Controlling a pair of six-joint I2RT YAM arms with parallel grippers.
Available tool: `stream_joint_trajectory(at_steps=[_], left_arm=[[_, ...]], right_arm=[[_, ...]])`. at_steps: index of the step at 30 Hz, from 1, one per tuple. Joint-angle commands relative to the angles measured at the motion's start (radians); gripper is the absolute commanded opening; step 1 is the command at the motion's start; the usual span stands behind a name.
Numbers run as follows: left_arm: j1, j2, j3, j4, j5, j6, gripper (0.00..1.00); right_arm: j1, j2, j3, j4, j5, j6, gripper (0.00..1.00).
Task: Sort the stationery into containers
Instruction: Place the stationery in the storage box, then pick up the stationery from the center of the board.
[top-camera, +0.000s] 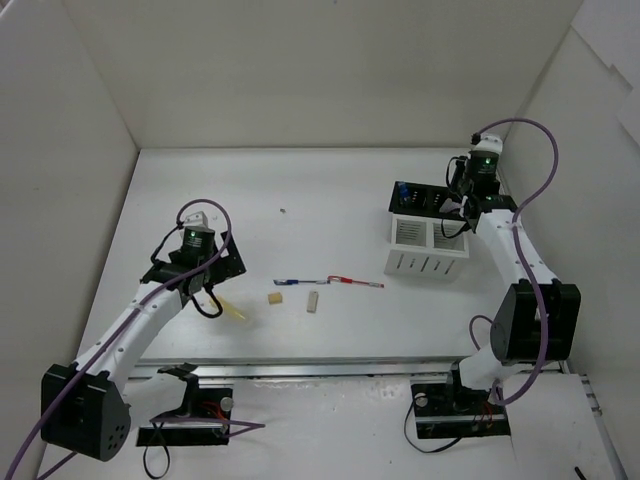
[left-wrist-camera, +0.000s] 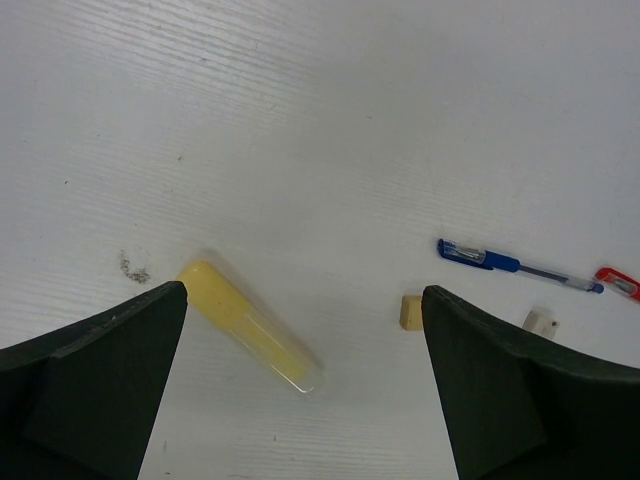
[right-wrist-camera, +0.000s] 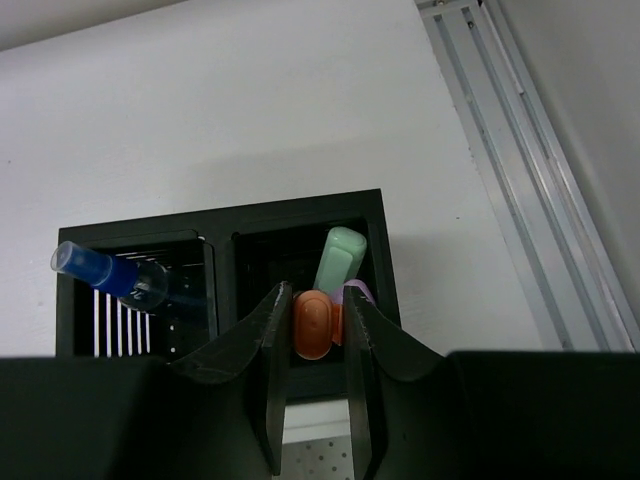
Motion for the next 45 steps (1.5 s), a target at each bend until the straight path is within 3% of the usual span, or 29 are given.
stream_joint_trajectory(at_steps=[1,3,6,7,19,24,27,28,29,31,32,35,39,40,45], left_arm=[[0.019,0.011,0.040,-0.001,-0.010,-0.053,1.00],[0.028,0.014,0.031,-0.005,-0.009,-0.062,1.00],[0.040,0.022,0.008,0.005,0.008,-0.088,1.00],[0.052,0.025,0.002,0.008,0.016,-0.099,1.00],[0.071,0.152,-0.079,-0.051,0.031,-0.342,0.99],[0.071,0.232,-0.088,-0.066,0.039,-0.419,0.90],[0.071,0.240,-0.082,-0.083,0.005,-0.441,0.79],[0.071,0.241,-0.081,-0.081,0.001,-0.447,0.75],[0.071,0.241,-0.078,-0.075,-0.002,-0.447,0.63],[0.071,0.241,-0.073,-0.045,0.011,-0.426,0.48],[0.059,0.243,-0.072,-0.028,0.019,-0.406,0.30],[0.031,0.261,-0.041,-0.006,0.019,-0.341,0.00],[0.000,0.269,0.043,0.029,0.017,-0.228,0.00],[-0.015,0.250,0.051,0.057,0.028,-0.135,0.00],[-0.081,0.163,0.085,0.290,0.345,0.235,0.00]], right_arm=[[-0.008,0.022,0.048,0.095,0.021,-0.011,0.20],[-0.009,0.038,0.069,0.054,0.020,0.001,0.33],[-0.009,0.026,0.091,0.027,-0.022,0.031,0.64],[-0.009,0.016,0.089,0.023,-0.045,0.039,0.97],[0.020,-0.327,-0.092,0.013,0.032,0.127,0.98],[0.072,-0.379,-0.124,-0.039,0.099,0.140,0.98],[0.075,-0.403,-0.136,-0.048,0.124,0.151,0.98],[0.077,-0.412,-0.138,-0.051,0.124,0.156,0.98],[0.080,-0.413,-0.139,-0.053,0.121,0.157,0.98],[0.080,-0.424,-0.140,-0.062,0.119,0.160,0.98],[0.083,-0.429,-0.141,-0.065,0.121,0.162,0.98],[0.083,-0.439,-0.144,-0.073,0.115,0.165,0.98],[0.091,-0.461,-0.156,-0.076,0.014,0.163,0.98],[0.089,-0.471,-0.159,-0.076,-0.032,0.150,0.98],[0.115,-0.452,-0.158,-0.074,-0.471,0.105,0.98]])
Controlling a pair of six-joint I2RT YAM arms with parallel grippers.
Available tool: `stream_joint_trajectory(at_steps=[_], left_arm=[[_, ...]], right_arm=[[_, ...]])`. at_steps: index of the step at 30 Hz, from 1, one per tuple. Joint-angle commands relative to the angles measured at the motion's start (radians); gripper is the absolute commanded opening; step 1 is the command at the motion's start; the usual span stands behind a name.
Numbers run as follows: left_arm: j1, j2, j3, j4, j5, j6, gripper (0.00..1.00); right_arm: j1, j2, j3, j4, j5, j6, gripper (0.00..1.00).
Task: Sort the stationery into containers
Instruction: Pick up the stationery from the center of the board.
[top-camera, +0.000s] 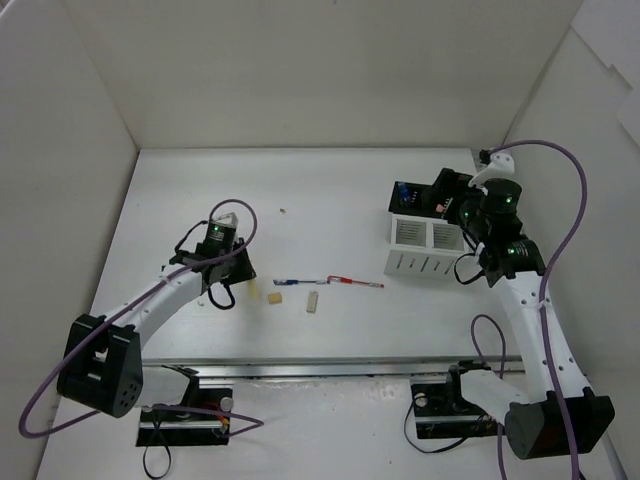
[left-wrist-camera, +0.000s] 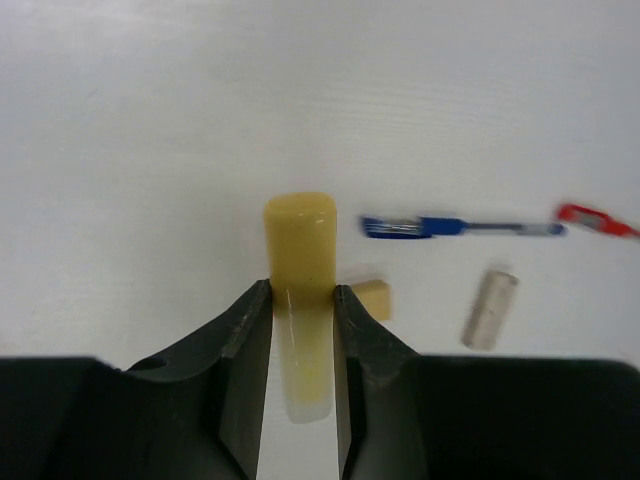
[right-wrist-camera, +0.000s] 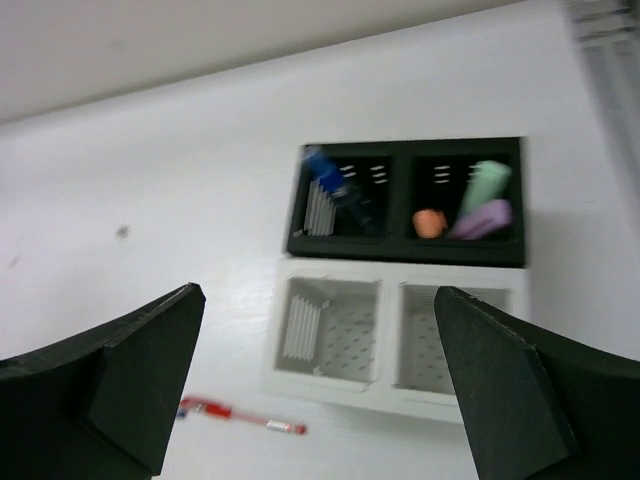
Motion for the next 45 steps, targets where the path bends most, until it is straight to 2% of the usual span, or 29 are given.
stream_joint_trajectory(at_steps=[1,2,5,7,11,13,18,21,27,30,35,36,38,39,45], left_arm=[[-0.048,-0.095,0.083,0.225,0.256,0.332,0.00],[-0.076,-0.102,0.091,0.250,0.334,0.421,0.00],[-0.138,-0.126,0.111,0.307,0.437,0.582,0.00],[-0.163,-0.128,0.150,0.290,0.451,0.638,0.00],[-0.194,-0.086,0.216,0.266,0.454,0.681,0.00],[-0.205,-0.057,0.255,0.250,0.462,0.729,0.00],[-0.243,-0.028,0.285,0.252,0.462,0.746,0.00],[-0.263,-0.016,0.296,0.249,0.448,0.752,0.00],[-0.272,-0.017,0.299,0.269,0.443,0.742,0.00],[-0.272,-0.013,0.307,0.273,0.431,0.735,0.00],[-0.272,0.003,0.335,0.278,0.388,0.704,0.00],[-0.281,0.006,0.339,0.281,0.382,0.701,0.00],[-0.281,0.009,0.347,0.292,0.358,0.701,0.00],[-0.281,0.012,0.350,0.296,0.353,0.659,0.00],[-0.291,0.032,0.371,0.301,0.384,0.661,0.00]], right_arm=[[0.027,0.035,0.005,0.043,-0.381,-0.056,0.98],[0.048,0.053,0.018,0.042,-0.535,-0.067,0.98],[0.108,0.139,0.044,0.040,-0.755,-0.096,0.98],[0.176,0.190,0.058,0.043,-0.795,-0.105,0.98],[0.298,0.256,0.074,0.072,-0.724,-0.073,0.98],[0.348,0.290,0.058,0.147,-0.681,-0.015,0.98],[0.395,0.351,0.003,0.374,-0.585,0.148,0.98],[0.424,0.368,-0.009,0.440,-0.544,0.186,0.96],[0.462,0.417,0.005,0.439,-0.452,0.206,0.91],[0.478,0.442,0.009,0.451,-0.470,0.219,0.83],[0.516,0.465,0.014,0.467,-0.487,0.240,0.64],[0.517,0.466,0.011,0.479,-0.489,0.246,0.55],[0.521,0.463,0.006,0.494,-0.483,0.268,0.46],[0.524,0.460,0.000,0.513,-0.480,0.274,0.35],[0.530,0.460,-0.002,0.566,-0.475,0.289,0.11]])
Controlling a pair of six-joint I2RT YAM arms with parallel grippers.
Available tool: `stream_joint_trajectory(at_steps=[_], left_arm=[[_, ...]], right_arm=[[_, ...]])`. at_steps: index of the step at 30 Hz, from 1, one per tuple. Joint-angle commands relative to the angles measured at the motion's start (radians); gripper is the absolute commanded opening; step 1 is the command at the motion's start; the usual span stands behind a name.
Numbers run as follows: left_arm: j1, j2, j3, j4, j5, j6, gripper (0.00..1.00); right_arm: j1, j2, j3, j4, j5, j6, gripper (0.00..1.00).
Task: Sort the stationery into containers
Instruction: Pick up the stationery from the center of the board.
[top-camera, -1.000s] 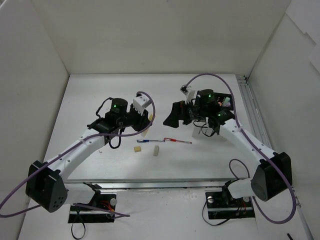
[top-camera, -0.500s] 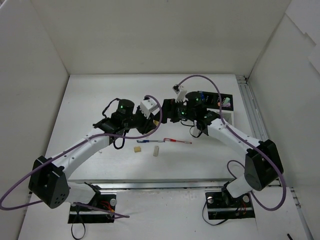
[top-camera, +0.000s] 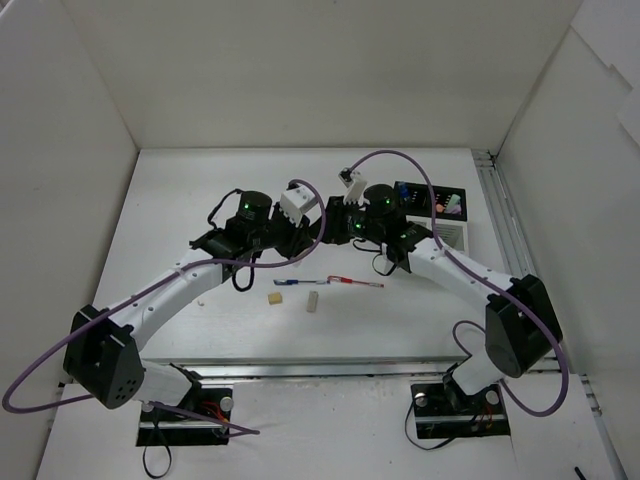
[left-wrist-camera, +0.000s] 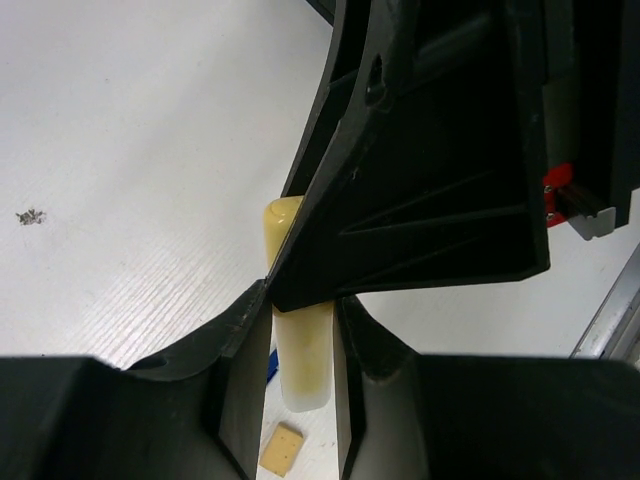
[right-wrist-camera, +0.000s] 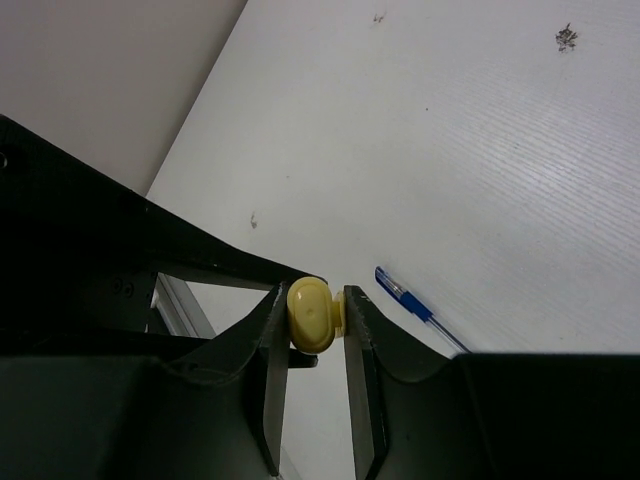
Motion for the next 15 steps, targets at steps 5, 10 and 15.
stream_joint_trajectory(at_steps=[5,10,15], left_arm=[[-0.019,-0.037,0.070,0.063,0.025,-0.021,0.37],[-0.019,-0.141,-0.001,0.051,-0.044,-0.039,1.00],[-0.019,-0.266,-0.093,0.031,-0.147,-0.102,1.00]], right_arm=[[0.009,-0.045,0.029,0.048,0.065,-0.036,0.00],[-0.064,-0.171,0.038,-0.092,0.254,-0.123,0.00],[-0.181,-0.327,0.034,-0.198,0.568,-0.238,0.00]])
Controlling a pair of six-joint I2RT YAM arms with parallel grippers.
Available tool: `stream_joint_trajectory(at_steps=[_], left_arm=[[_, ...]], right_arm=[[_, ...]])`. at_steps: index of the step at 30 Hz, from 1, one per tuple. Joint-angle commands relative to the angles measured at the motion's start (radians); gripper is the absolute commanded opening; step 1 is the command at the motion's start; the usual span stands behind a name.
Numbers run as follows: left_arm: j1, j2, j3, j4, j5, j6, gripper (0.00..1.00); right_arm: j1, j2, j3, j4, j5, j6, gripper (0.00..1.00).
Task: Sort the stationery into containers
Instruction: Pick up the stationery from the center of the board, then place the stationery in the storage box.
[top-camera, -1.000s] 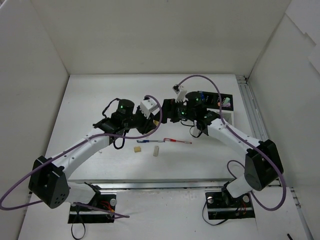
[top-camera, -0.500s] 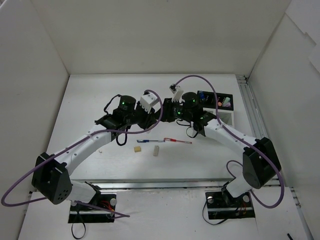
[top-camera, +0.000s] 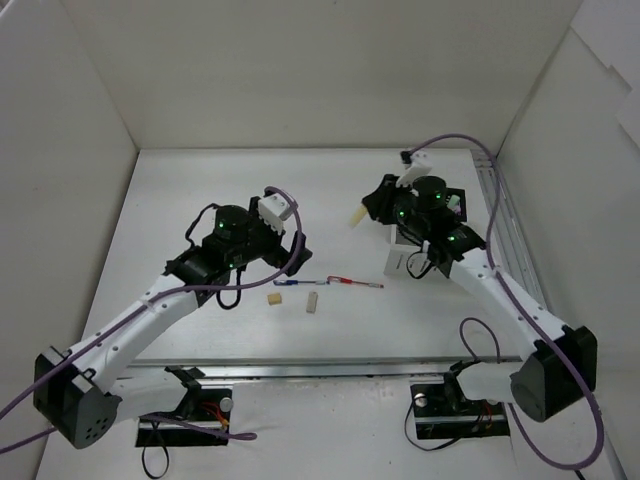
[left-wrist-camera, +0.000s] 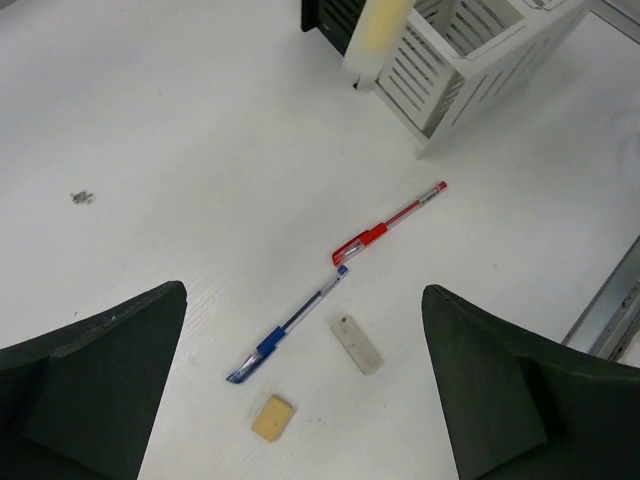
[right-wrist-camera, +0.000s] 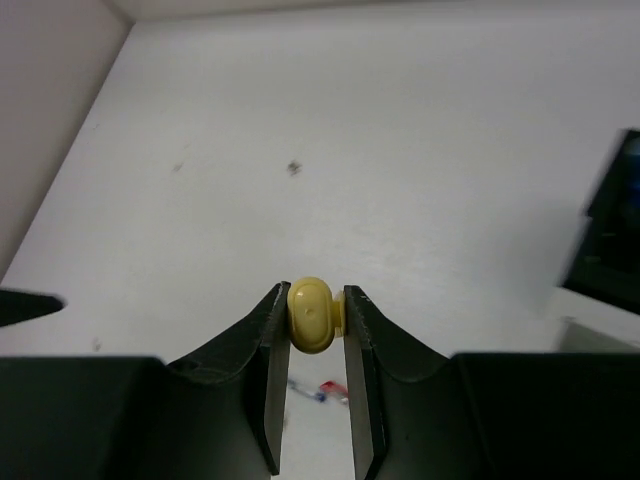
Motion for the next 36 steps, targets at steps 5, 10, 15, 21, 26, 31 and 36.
stream_joint_trajectory(at_steps=[5,10,15,21,26,31,36], left_arm=[[0.006,-0.179,-0.101,-0.025,-0.284,-0.153,1.00],[0.025,-0.199,-0.164,-0.022,-0.320,-0.202,1.00],[0.034,-0.184,-0.167,-0.037,-0.346,-0.211,1.00],[0.034,-0.159,-0.161,-0.026,-0.327,-0.203,1.00],[0.043,-0.138,-0.153,-0.025,-0.330,-0.208,1.00],[0.043,-0.121,-0.142,-0.034,-0.334,-0.223,1.00],[0.053,-0.119,-0.139,-0.043,-0.332,-0.240,1.00]], right_arm=[[-0.215,-0.181,0.043,-0.053,0.435,-0.198,0.00],[-0.352,-0.121,0.074,-0.044,0.429,-0.250,0.00],[-0.438,-0.008,0.063,0.106,0.343,-0.345,0.00],[-0.493,0.121,0.054,0.248,0.236,-0.432,0.00],[-0.513,0.195,0.054,0.262,0.178,-0.431,0.00],[-0.528,0.210,0.023,0.220,0.155,-0.397,0.22],[-0.532,0.194,0.023,0.153,0.095,-0.351,0.74]])
